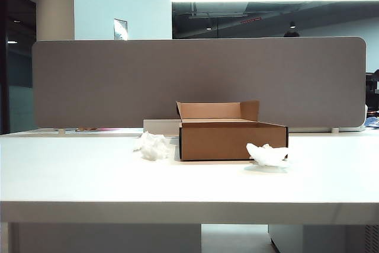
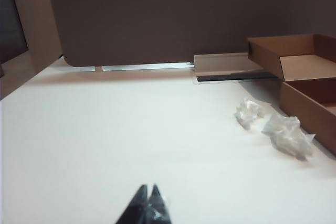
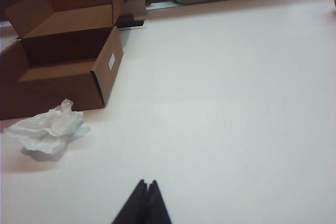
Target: Pick up all the paper balls on the table and put them in the paper box.
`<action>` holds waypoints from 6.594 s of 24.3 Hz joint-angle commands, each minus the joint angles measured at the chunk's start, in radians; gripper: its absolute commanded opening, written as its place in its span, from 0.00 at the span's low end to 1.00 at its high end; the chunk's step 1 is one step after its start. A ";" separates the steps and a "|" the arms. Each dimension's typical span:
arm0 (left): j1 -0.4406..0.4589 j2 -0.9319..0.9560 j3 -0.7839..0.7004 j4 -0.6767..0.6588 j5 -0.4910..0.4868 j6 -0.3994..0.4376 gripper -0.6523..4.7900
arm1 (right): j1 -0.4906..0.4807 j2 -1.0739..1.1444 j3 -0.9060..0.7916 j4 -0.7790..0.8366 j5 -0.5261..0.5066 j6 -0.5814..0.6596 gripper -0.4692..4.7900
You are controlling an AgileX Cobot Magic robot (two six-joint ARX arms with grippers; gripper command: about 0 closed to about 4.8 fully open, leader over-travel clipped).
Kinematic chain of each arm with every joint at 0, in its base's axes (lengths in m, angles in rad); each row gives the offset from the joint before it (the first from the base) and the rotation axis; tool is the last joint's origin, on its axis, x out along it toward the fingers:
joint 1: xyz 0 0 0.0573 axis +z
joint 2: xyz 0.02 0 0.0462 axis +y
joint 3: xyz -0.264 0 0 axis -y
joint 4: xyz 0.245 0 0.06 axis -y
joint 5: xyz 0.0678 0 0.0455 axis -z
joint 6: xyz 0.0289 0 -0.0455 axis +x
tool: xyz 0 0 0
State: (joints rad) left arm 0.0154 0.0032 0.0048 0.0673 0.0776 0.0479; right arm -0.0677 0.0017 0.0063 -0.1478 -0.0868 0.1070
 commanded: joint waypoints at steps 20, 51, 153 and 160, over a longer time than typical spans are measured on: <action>0.000 0.072 0.134 -0.089 0.124 -0.116 0.11 | 0.105 0.246 0.229 -0.012 -0.021 0.050 0.08; -0.043 1.167 0.659 -0.039 0.390 -0.104 0.11 | 0.180 1.247 0.697 0.054 -0.208 0.042 0.08; -0.350 1.998 1.428 -0.279 0.229 -0.082 0.11 | 0.278 1.765 1.231 0.117 -0.221 0.024 0.70; -0.365 1.918 1.429 -0.175 0.196 -0.083 0.11 | 0.278 1.751 1.255 0.124 -0.229 0.023 0.86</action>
State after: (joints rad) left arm -0.3397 1.9366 1.4300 -0.1505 0.2764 -0.0383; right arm 0.2108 1.7718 1.2556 -0.0406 -0.3119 0.1307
